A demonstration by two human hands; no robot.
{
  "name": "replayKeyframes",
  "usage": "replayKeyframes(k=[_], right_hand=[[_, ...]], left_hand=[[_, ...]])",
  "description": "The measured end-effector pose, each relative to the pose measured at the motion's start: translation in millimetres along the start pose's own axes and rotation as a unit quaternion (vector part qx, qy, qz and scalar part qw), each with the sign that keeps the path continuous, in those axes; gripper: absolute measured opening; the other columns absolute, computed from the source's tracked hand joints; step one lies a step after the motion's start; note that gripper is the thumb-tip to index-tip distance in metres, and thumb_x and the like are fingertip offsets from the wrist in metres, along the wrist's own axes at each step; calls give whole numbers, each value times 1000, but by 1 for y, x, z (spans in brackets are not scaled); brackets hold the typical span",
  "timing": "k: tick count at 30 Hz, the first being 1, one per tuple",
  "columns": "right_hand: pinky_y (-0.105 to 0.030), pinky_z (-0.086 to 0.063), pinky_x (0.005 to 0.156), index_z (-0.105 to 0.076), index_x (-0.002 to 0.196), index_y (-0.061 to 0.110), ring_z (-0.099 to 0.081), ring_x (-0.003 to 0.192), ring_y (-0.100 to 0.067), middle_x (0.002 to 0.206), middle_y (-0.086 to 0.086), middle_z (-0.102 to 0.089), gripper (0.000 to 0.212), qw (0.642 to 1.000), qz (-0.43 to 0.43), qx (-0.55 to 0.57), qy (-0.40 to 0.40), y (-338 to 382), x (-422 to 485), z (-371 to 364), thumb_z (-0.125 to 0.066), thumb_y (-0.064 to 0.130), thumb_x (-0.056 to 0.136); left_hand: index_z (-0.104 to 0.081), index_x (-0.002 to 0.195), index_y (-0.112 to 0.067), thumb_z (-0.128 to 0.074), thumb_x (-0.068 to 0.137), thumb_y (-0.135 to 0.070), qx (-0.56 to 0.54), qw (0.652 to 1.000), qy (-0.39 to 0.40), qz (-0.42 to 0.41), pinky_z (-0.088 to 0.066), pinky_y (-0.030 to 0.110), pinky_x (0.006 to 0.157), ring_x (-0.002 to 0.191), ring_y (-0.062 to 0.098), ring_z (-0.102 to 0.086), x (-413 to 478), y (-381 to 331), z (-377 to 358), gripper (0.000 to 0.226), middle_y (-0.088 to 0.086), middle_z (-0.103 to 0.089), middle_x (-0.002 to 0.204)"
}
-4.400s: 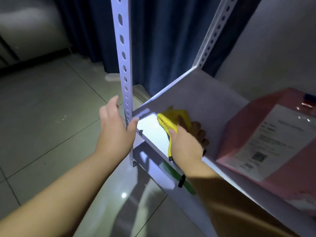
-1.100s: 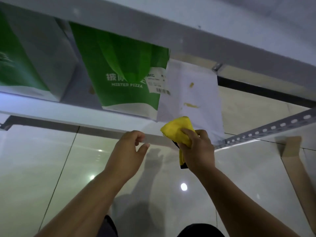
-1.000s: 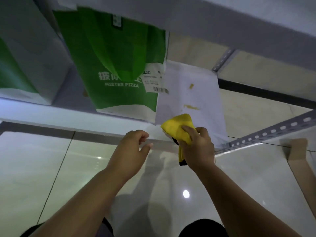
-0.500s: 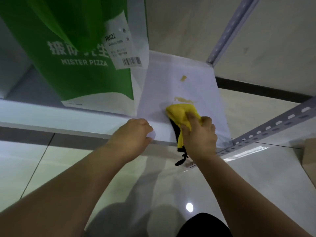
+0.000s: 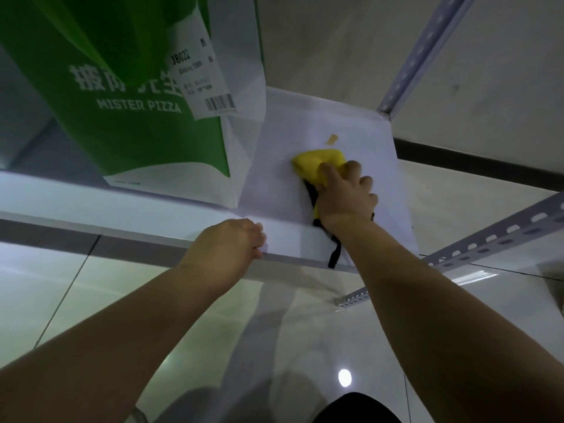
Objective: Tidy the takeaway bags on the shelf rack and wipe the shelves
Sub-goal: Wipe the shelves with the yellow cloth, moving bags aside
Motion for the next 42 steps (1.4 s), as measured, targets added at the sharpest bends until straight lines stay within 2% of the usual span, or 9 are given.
replayKeyframes(k=[6,13,19,26,28,33,37,40,42], right_hand=[[-40,-27,81,-37,132,44,-33,108,-33,136,-2,-26,45,984,174,10,30,5,-53,-7,-47,31,90],[-45,-30,84,-42,124,30,-33,108,-36,131,-11,-27,32,999,-21,-20,30,-49,-30,12,-43,25,92],[-41,-34,84,-39,135,36,-37,108,-35,139,-8,-29,43,989,145,-34,16,-25,-82,4,-46,36,92],[-42,-31,92,-35,137,38,-34,110,-33,140,-6,-26,43,992,113,19,54,-35,-71,3,-43,38,95],[-41,-30,88,-33,136,37,-34,107,-33,137,-7,-25,43,995,86,16,48,-34,-60,0,-43,35,95],[-41,-28,83,-34,134,31,-33,105,-34,132,-10,-27,44,1000,9,19,3,-36,-20,-1,-46,25,92],[-46,-29,89,-33,134,28,-33,109,-37,132,-13,-27,51,999,-36,25,-16,-40,17,1,-50,17,86],[-49,-28,91,-36,130,26,-32,110,-39,130,-14,-27,55,997,-65,31,-19,-46,49,1,-53,12,79],[-50,-27,94,-37,127,27,-31,111,-39,131,-13,-27,57,996,-89,26,-16,-49,69,0,-55,11,75]], left_hand=[[-60,122,-18,-48,95,-28,14,999,28,25,-32,23,91,123,15,-45,0,-3,3,32,-3,-51,134],[-60,117,-9,-48,95,-24,14,998,30,57,-37,27,91,113,20,-51,-3,-7,5,29,5,-56,124],[-60,121,-13,-47,95,-29,43,996,35,63,-40,32,93,114,22,-50,-3,-12,7,33,4,-54,125],[-51,129,-32,-32,99,-31,184,978,95,-14,-29,26,74,111,25,-46,9,-27,6,35,9,-45,117],[-49,131,-27,-30,100,-30,227,968,101,-38,-29,28,71,110,29,-47,15,-29,3,37,12,-47,117],[-59,104,-9,-41,96,-36,174,984,-38,-23,-41,34,69,96,28,-54,40,-23,15,32,10,-52,108],[-58,102,-11,-43,95,-21,156,986,-23,-51,-48,36,78,100,27,-53,54,-33,-2,20,8,-52,109],[-63,90,-11,-55,85,-13,155,985,-53,-59,-47,28,67,91,24,-56,58,-38,-8,9,9,-56,99],[-64,64,-13,-79,59,-13,152,979,-95,-93,-43,23,48,63,23,-60,56,-39,-5,16,6,-60,72]])
Point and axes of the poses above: each hand's wrist, its own x-axis towards the middle knuckle, its own z-axis out of the back of the hand, y = z × x, the point moved 5 cm from there along x, towards the middle knuckle
